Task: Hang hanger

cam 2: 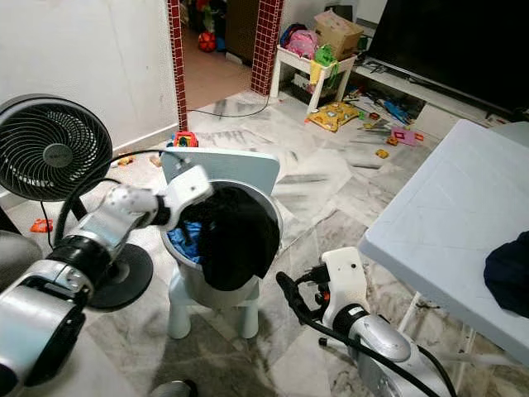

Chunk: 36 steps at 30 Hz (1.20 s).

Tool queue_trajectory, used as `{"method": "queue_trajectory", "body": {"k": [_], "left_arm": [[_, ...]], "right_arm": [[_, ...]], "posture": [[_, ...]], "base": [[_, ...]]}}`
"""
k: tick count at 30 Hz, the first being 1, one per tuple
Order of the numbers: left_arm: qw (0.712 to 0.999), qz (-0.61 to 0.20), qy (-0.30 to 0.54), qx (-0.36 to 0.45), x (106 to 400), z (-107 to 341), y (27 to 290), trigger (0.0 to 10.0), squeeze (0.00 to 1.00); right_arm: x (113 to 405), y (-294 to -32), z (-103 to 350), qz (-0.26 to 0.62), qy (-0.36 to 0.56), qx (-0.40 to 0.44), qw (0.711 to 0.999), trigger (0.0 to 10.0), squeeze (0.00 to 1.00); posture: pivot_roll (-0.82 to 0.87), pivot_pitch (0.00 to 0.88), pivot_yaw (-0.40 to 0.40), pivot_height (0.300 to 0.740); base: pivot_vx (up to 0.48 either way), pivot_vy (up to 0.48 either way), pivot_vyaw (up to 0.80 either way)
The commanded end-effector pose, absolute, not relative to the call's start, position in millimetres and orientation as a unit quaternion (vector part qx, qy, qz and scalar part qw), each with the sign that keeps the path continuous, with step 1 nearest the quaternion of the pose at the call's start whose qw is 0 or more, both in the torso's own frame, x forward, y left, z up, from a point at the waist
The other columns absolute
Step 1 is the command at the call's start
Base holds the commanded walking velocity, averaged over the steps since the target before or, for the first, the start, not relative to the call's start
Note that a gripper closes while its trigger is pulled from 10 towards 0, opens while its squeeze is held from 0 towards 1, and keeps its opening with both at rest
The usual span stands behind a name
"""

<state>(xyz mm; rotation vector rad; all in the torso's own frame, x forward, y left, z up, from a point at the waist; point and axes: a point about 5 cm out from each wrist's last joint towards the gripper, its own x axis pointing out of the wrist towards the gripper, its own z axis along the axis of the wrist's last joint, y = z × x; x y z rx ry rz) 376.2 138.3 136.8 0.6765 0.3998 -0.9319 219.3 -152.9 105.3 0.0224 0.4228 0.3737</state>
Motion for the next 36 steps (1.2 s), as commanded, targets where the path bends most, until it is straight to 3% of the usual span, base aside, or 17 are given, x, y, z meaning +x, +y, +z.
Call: {"method": "queue_trajectory", "body": {"k": [1,8,14,18,21,22,23,24,25,27,31,32,33,34,36], "left_arm": [[0.812,-0.434,0.178,0.348,377.6,138.2,135.7,0.0,0.00],[0.860,-0.374,0.155,0.311,384.7,143.7,141.4,0.0,0.00],[0.872,-0.369,0.152,0.283,383.4,138.6,138.4,0.0,0.00],[0.917,-0.333,0.105,0.196,388.7,150.0,129.7,0.0,0.00],[0.932,-0.324,0.097,0.132,388.9,151.5,124.4,0.0,0.00],[0.939,-0.322,0.093,0.076,386.5,148.9,119.3,1.3,0.00],[0.940,-0.323,0.093,0.055,382.9,143.4,116.1,3.8,0.00],[0.940,-0.323,0.093,0.055,382.9,143.4,116.1,3.8,0.00],[0.940,-0.324,0.095,0.056,379.6,137.5,115.6,4.5,0.00],[0.938,-0.324,0.102,0.069,376.6,130.9,118.7,4.2,0.00],[0.943,-0.292,0.137,0.082,371.8,115.9,137.0,4.9,0.00],[0.946,-0.276,0.145,0.084,371.1,112.3,143.4,6.3,0.00],[0.950,-0.264,0.147,0.084,371.1,110.8,147.2,8.9,0.00],[0.955,-0.240,0.152,0.082,370.5,107.9,154.0,10.0,0.00],[0.960,-0.213,0.156,0.089,370.2,105.3,162.7,10.0,0.00]], "right_arm": [[222.0,-155.0,107.2,0.179,0.204,0.002,0.962,10.0,0.00],[220.3,-154.9,104.7,0.174,0.204,0.000,0.963,10.0,0.00],[218.8,-154.3,103.5,0.169,0.205,-0.001,0.964,10.0,0.00],[219.0,-155.9,103.4,0.162,0.201,-0.004,0.966,10.0,0.00],[221.0,-158.6,104.9,0.151,0.194,-0.003,0.969,10.0,0.00],[223.5,-161.8,106.7,0.138,0.186,-0.003,0.973,10.0,0.00],[225.6,-164.2,107.5,0.130,0.183,-0.003,0.974,10.0,0.00],[225.6,-164.2,107.5,0.130,0.183,-0.003,0.974,10.0,0.00],[226.6,-165.3,107.3,0.128,0.183,-0.002,0.975,10.0,0.00],[227.1,-165.3,107.3,0.128,0.183,-0.003,0.975,10.0,0.00],[225.1,-163.9,105.8,0.131,0.186,-0.003,0.974,10.0,0.00],[224.2,-163.6,105.2,0.133,0.188,-0.004,0.973,10.0,0.00],[223.8,-163.4,104.7,0.133,0.189,-0.004,0.973,10.0,0.00],[223.2,-163.2,104.0,0.134,0.190,-0.003,0.973,10.0,0.00],[223.1,-162.7,103.5,0.134,0.191,-0.003,0.972,10.0,0.00]], "posture": [[0.14,0.000,-0.111,0.740],[0.13,0.000,-0.108,0.740],[0.12,0.000,-0.104,0.740],[0.13,0.000,-0.108,0.740],[0.13,0.000,-0.109,0.740],[0.13,0.000,-0.109,0.740],[0.13,0.000,-0.111,0.740],[0.13,0.000,-0.111,0.740],[0.13,0.000,-0.111,0.740],[0.13,0.000,-0.112,0.740],[0.13,0.000,-0.117,0.740],[0.14,0.000,-0.119,0.740],[0.14,0.000,-0.119,0.740],[0.14,0.000,-0.121,0.740],[0.13,0.000,-0.123,0.740]], "base": [[0.000,0.000,0.00],[0.000,0.000,0.00],[0.000,0.000,0.00],[0.000,0.000,0.00],[0.000,0.000,0.00],[0.000,0.000,0.00],[0.000,0.000,0.00],[0.000,0.000,0.00],[0.000,0.000,0.00],[0.000,0.000,0.00],[0.000,0.000,0.00],[0.000,0.000,0.00],[0.000,0.000,0.00],[0.000,0.000,0.00],[0.000,0.000,0.00]]}}
